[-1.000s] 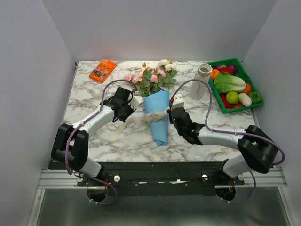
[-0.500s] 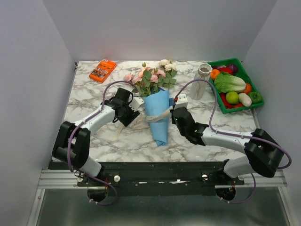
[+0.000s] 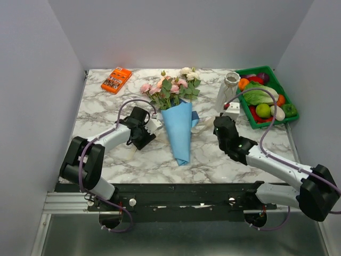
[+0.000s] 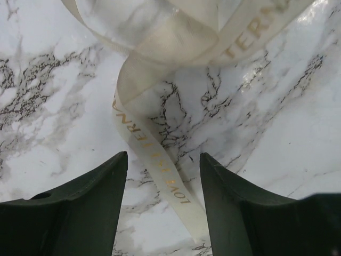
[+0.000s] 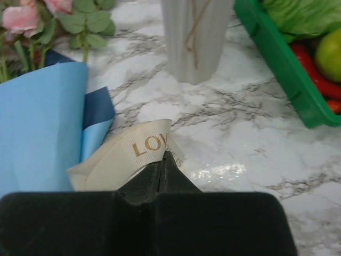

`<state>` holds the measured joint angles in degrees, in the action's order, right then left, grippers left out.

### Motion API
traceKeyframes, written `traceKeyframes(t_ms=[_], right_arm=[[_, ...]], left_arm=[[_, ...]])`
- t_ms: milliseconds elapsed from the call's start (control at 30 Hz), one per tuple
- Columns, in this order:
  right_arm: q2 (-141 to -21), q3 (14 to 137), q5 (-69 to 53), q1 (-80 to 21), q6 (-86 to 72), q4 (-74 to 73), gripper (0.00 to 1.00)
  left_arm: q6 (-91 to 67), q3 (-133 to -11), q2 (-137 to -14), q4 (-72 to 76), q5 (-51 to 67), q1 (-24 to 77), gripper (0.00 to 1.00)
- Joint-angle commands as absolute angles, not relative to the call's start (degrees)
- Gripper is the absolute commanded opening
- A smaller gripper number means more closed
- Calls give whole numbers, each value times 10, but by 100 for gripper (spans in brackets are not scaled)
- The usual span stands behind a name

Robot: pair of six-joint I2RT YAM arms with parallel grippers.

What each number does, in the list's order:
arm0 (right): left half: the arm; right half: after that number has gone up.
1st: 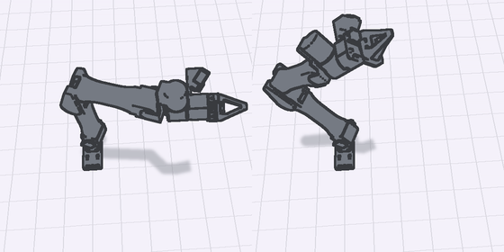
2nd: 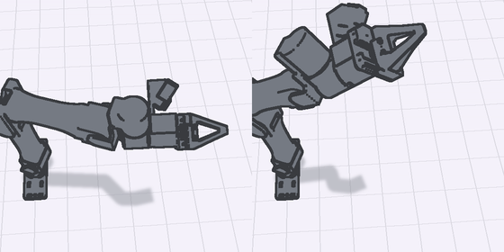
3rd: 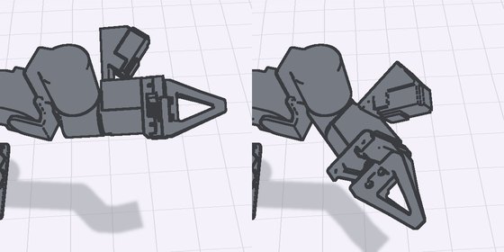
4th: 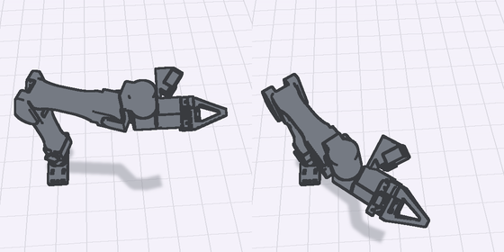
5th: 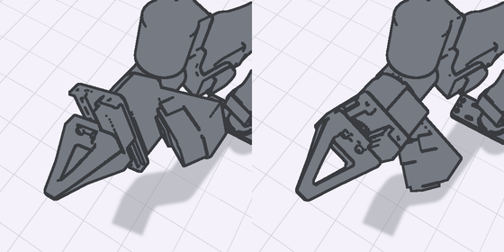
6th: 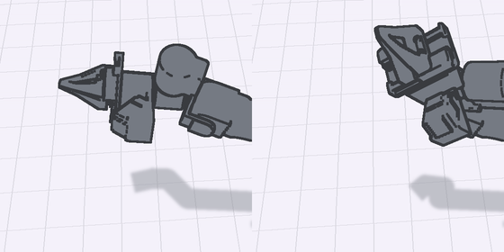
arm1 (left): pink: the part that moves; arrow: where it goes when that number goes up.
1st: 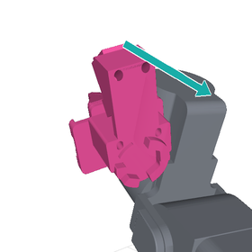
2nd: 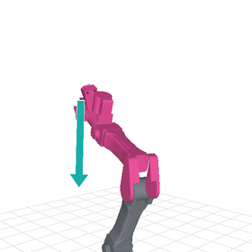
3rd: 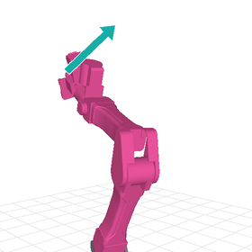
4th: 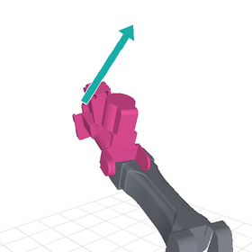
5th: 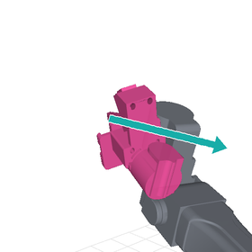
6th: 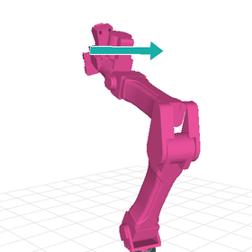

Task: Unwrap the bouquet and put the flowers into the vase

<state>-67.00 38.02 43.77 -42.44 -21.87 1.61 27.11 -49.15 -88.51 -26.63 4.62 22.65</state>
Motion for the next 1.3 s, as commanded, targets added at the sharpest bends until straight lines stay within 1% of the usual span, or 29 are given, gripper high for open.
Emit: traceKeyframes(t_ms=[0,33,67,133,167,200,367,433,467,500,567,600,633,667,700,733,800,833,867,900,933,967,1000,1033,1067,1100,1133,1233,1267], right_arm=[[-645,397,516,-395,-285,-100,1],[-647,408,528,-390,-301,-155,1],[-648,417,551,-384,-338,-183,1],[-649,436,572,-381,-372,-247,1],[-648,438,584,-377,-391,-261,1],[-647,441,587,-373,-400,-273,1],[-654,453,582,-348,-462,-356,1],[-664,458,580,-345,-481,-390,1],[-667,461,580,-345,-495,-401,4],[-671,464,580,-345,-502,-410,8],[-677,465,578,-343,-512,-426,15],[-677,464,577,-343,-512,-428,27],[-677,464,577,-342,-513,-432,33],[-675,464,576,-342,-513,-433,40],[-673,464,573,-341,-512,-434,62],[-672,466,571,-341,-507,-434,72],[-667,474,561,-340,-491,-435,87],[-665,482,556,-340,-486,-435,89],[-658,487,552,-340,-480,-432,91],[-653,492,537,-340,-459,-428,94],[-647,497,530,-341,-448,-416,95],[-641,505,520,-341,-439,-408,97],[-627,506,500,-341,-417,-397,99],[-621,508,488,-342,-405,-374,100],[-614,509,476,-341,-393,-361,100],[-606,510,452,-341,-368,-351,100],[-602,512,444,-341,-362,-339,100],[-599,519,416,-344,-341,-331,100],[-601,521,415,-351,-337,-332,100]], left_arm=[[303,-463,-859,-259,22,221,57],[303,-461,-866,-256,14,221,49],[304,-459,-869,-252,8,221,33],[302,-457,-873,-243,-10,219,19],[298,-455,-871,-238,-18,215,5],[297,-454,-870,-232,-31,213,0],[296,-452,-856,-221,-69,176,0],[305,-450,-848,-217,-83,132,0],[310,-452,-840,-216,-87,114,0],[315,-457,-837,-216,-93,72,0],[337,-466,-828,-221,-104,27,0],[345,-476,-824,-227,-105,6,0],[358,-481,-819,-230,-104,-39,0],[366,-488,-806,-235,-97,-58,0],[372,-497,-799,-249,-96,-73,0],[376,-502,-791,-257,-93,-96,0],[384,-518,-761,-292,-82,-106,0],[382,-526,-752,-307,-77,-106,0],[371,-536,-731,-327,-63,-106,19],[358,-569,-723,-376,-8,-105,40],[346,-588,-716,-402,23,-103,64],[336,-608,-709,-426,52,-80,99],[315,-643,-708,-462,73,-63,99],[308,-657,-710,-477,109,-33,99],[297,-669,-715,-486,122,-5,99],[276,-682,-718,-486,133,63,99],[266,-686,-723,-480,148,92,99],[236,-706,-776,-447,197,179,99],[233,-714,-817,-443,218,194,99]])
